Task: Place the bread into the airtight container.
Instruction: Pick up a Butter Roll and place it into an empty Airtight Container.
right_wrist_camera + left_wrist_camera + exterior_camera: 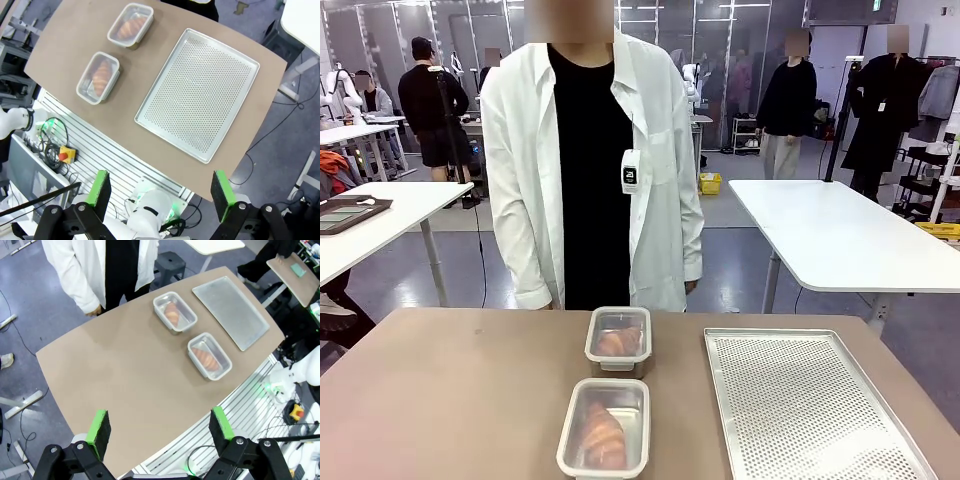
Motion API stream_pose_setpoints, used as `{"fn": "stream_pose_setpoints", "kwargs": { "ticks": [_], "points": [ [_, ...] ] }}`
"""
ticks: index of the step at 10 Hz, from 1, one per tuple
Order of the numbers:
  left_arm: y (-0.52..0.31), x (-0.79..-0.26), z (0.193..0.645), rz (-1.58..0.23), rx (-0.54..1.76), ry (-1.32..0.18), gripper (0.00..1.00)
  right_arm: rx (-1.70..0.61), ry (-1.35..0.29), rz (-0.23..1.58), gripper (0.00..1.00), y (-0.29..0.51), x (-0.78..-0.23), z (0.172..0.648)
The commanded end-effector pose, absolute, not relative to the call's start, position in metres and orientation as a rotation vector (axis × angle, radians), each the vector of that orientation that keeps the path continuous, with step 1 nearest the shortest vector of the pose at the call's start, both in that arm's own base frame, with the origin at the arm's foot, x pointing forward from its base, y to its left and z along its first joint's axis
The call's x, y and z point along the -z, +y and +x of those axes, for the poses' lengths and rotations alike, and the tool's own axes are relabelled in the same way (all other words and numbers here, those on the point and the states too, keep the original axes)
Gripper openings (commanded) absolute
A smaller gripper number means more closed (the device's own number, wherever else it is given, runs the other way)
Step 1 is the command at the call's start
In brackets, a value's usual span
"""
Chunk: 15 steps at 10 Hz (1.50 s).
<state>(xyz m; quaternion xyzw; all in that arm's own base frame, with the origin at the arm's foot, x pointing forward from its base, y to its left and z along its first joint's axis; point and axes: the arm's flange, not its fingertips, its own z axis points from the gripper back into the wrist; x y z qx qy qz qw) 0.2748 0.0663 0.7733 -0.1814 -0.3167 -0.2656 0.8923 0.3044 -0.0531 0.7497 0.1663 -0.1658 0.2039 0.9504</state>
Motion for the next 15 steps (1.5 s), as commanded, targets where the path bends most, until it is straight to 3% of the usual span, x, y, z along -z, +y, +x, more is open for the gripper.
{"fn": "stream_pose_setpoints", "kwargs": {
  "ticks": [1, 15],
  "points": [
    [0.0665, -0.7737, 0.2737, -0.385, 0.577, -0.656, 1.00, -0.420, -0.333, 0.338, 1.00, -0.0525, -0.7501, 0.3052],
    [0.0665, -0.7737, 0.2737, -0.385, 0.577, -0.656, 1.00, -0.420, -0.333, 0.338, 1.00, -0.0525, -0.7501, 0.3052]
  ]
}}
